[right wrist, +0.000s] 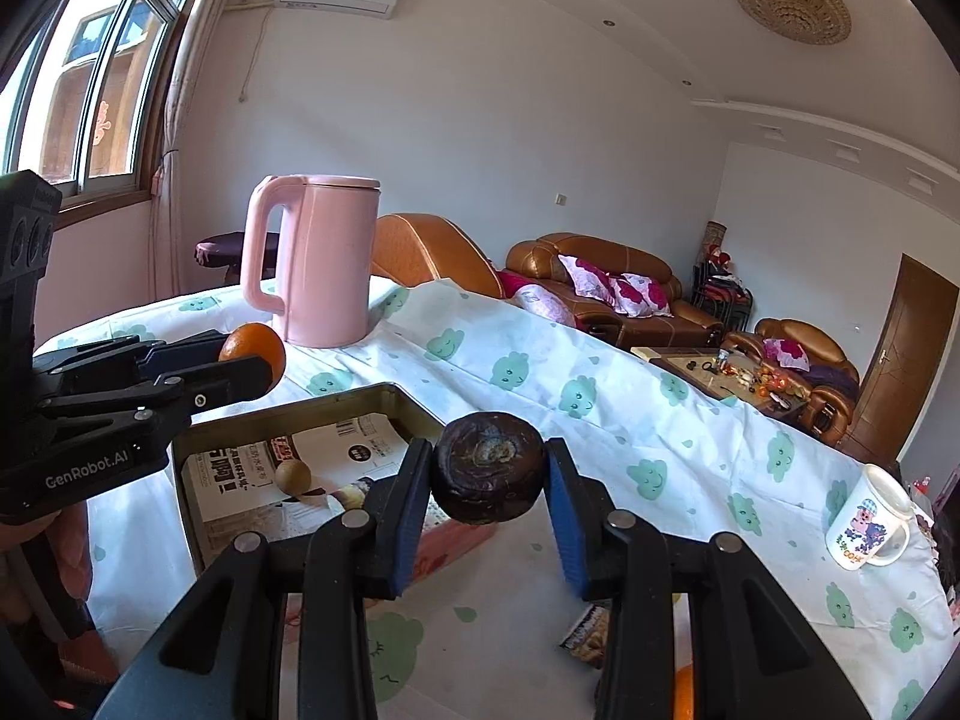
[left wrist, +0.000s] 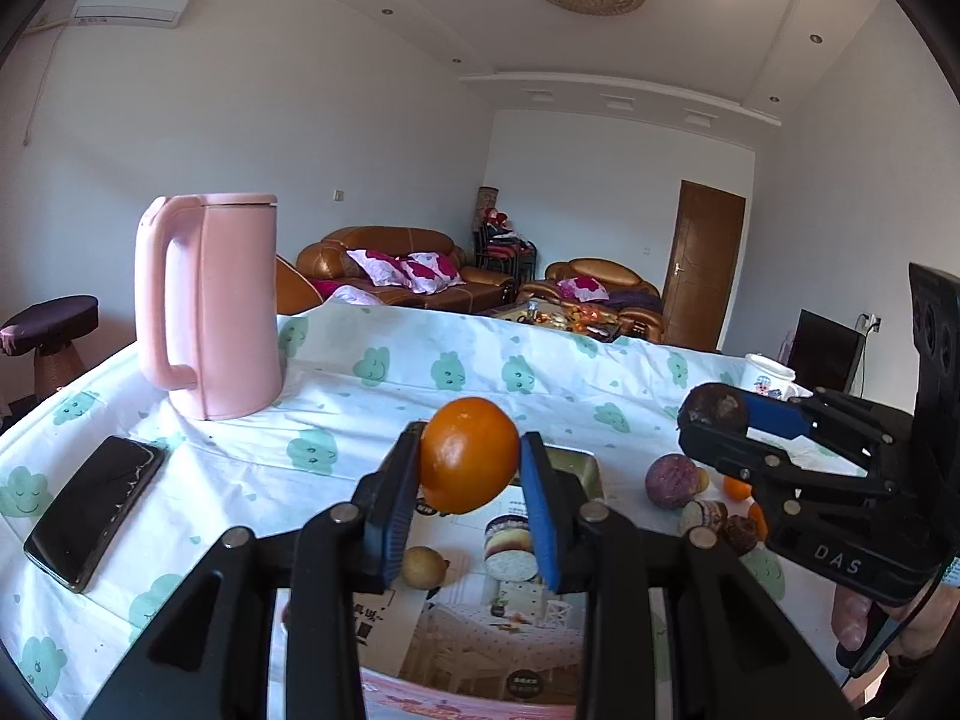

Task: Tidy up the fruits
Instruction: 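Lower both fruits into the tin and open both tools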

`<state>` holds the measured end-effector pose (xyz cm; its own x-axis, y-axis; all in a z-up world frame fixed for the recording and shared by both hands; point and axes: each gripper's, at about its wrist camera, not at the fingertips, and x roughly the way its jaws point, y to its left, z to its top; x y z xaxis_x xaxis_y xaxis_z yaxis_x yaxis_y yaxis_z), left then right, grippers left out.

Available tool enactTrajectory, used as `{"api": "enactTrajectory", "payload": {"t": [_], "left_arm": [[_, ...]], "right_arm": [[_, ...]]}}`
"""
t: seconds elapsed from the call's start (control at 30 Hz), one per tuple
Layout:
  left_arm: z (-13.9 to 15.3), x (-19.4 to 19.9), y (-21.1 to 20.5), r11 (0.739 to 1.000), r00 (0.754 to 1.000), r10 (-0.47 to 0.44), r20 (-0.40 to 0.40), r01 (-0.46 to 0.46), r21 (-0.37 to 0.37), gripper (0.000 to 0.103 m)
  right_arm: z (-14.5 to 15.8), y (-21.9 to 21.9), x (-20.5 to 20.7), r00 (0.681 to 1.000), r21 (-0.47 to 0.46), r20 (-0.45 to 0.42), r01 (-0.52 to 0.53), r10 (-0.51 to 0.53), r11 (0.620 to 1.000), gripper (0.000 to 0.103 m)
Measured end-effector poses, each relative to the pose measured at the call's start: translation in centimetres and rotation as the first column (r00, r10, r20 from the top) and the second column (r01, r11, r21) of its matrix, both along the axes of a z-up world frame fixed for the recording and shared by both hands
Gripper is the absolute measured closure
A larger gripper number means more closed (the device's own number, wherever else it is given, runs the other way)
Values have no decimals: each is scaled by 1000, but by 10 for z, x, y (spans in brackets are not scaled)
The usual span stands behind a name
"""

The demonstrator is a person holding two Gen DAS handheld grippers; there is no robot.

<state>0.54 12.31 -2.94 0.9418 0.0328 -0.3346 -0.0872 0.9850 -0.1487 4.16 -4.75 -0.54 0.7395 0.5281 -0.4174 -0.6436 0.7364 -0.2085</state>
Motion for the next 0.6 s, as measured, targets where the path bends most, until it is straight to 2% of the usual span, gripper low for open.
{"api": "enactTrajectory", "payload": {"t": [0.33, 0.6], "left_arm": [[-18, 2, 19, 999, 994, 39, -99, -40, -3, 68], [-30, 7, 23, 999, 986, 48, -160, -48, 3, 68]], "right_arm": [[-35, 46, -5, 988, -49, -123, -104, 97, 993, 63], [-52, 61, -2, 974, -81, -195, -135, 117, 988, 63]]}}
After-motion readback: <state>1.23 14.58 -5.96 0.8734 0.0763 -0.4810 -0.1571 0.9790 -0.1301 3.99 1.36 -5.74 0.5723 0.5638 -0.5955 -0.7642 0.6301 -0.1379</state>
